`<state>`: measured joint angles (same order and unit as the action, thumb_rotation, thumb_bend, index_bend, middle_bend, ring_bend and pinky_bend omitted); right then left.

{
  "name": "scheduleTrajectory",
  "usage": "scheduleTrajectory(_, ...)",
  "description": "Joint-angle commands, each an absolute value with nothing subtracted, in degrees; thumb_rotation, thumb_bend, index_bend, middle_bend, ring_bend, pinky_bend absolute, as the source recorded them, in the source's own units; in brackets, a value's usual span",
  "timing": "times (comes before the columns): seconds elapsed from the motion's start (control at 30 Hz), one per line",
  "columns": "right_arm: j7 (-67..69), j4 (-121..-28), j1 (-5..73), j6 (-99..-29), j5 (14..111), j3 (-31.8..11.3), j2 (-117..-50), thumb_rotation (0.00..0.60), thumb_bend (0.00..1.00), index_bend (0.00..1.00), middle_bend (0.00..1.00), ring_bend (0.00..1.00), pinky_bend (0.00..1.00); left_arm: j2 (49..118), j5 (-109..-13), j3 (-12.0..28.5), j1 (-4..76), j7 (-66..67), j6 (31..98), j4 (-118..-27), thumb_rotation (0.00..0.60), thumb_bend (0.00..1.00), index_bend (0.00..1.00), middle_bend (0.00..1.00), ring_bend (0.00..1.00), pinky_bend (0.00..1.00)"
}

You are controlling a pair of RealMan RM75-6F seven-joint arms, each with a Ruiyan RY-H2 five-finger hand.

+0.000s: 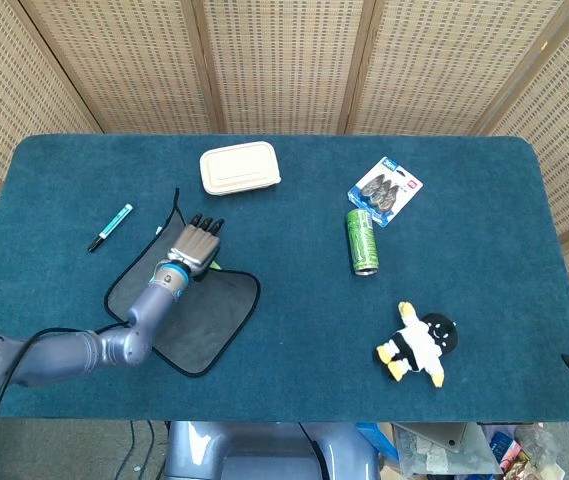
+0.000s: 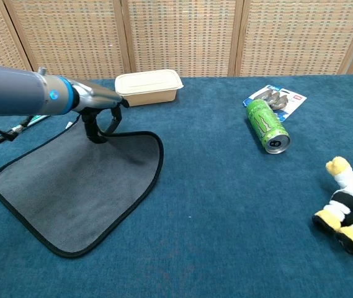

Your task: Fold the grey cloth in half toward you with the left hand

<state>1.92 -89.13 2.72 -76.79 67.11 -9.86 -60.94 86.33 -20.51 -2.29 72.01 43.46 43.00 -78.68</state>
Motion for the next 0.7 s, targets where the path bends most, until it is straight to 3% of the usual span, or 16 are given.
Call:
scheduleTrajectory(0.03, 2.0, -89.3, 2.7, -76.8, 67.3, -9.8, -60.9, 0.6, 0.0, 0.0, 0.0, 0.0, 0.0, 81.8, -18.8, -4.1, 71.2, 45.2, 47.4, -86.3, 0.6, 0.6, 0.6, 0.0, 0.0, 0.0)
scheduleTrajectory(0.3, 2.2, -89.8, 2.8, -76.8, 67.7, -9.6, -60.6, 0.6, 0.0, 0.0, 0.0, 0.0, 0.0, 77.0, -17.7, -6.8, 70.7, 47.9, 51.5, -97.0, 0.6, 0.6, 0.6, 0.0, 0.0, 0.0)
scheduleTrajectory(0.7, 3.4, -89.9, 2.6, -76.6, 67.9, -9.5, -60.1, 0.6, 0.0, 0.0, 0.0, 0.0, 0.0, 77.2, -22.0, -10.1, 66.5, 48.1, 56.5, -101.4, 0.6, 0.6, 0.6, 0.0, 0.0, 0.0)
